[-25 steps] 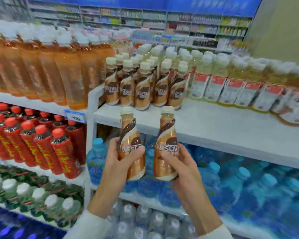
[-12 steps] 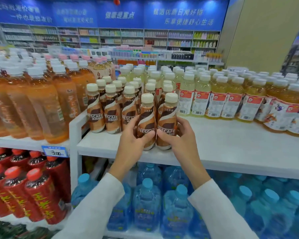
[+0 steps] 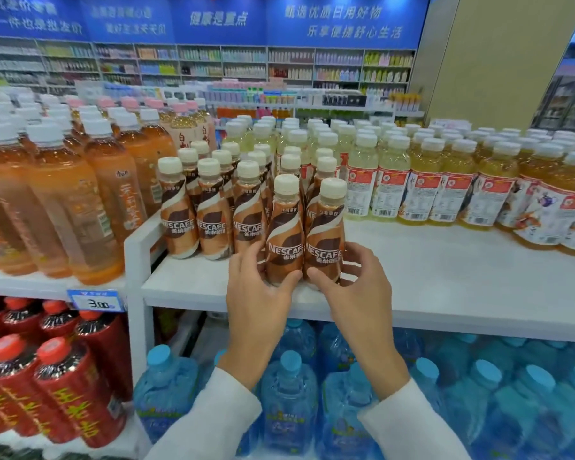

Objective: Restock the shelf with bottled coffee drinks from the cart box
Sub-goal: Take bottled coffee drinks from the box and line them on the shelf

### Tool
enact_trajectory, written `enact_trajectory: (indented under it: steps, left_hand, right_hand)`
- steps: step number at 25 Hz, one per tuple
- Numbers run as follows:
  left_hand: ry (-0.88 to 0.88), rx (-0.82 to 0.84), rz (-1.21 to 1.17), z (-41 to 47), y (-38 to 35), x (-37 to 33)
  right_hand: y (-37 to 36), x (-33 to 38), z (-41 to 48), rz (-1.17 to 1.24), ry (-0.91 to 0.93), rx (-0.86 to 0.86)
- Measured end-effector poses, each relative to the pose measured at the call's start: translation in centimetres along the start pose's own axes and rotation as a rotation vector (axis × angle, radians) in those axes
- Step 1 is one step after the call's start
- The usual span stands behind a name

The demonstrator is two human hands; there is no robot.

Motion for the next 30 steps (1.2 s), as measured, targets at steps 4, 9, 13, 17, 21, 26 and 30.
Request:
enact_trajectory:
  steps: [4,9,13,17,21,26,30]
  left_hand:
    - [0.015,-0.053,0.055,0.8,-0.4,-0.5]
    - [0.003,-0.063,0.13,1.4,-1.2,-0.8]
    - [0.026,-0.047,0.091,2.1,-1.7,-0.2]
    - [0.024,-0.037,0.099,2.3,-2.0,-0.2]
    - [0.022,-0.043,0.121,2.2,-2.0,-0.4]
    - [-0.004,-0.052,0.151,1.8,-1.8,-1.0]
    - [0.002,-0.041,0.167,1.8,-1.9,-0.9]
  right_hand:
    - [-0.8,0.3,1.7,-0.063,0.032,0.006]
    - [-1.6,0.3,2.8,-0.103,0.052,-0.004]
    - [-1.9,0.2,3.2,-0.127,0.057,-0.019]
    - [-2.1,0.2,3.3,-0.138,0.07,-0.023]
    - [-2.3,0.1,3.7,-0.144,0.067,-0.021]
    - [-2.5,-0.1,3.5,-0.13,0.072,-0.03]
    - [-2.7,-0.3,3.4,-0.137,0.071,-0.023]
Point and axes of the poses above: each hand's wrist, its own z-axis towards the middle knuckle, its own y-axis out of the back of the hand, x = y × z, the point moved 8 cm from there along z, towards the middle knuckle, and after that the axes turned 1 degree about -x, right-handed, at the moved point
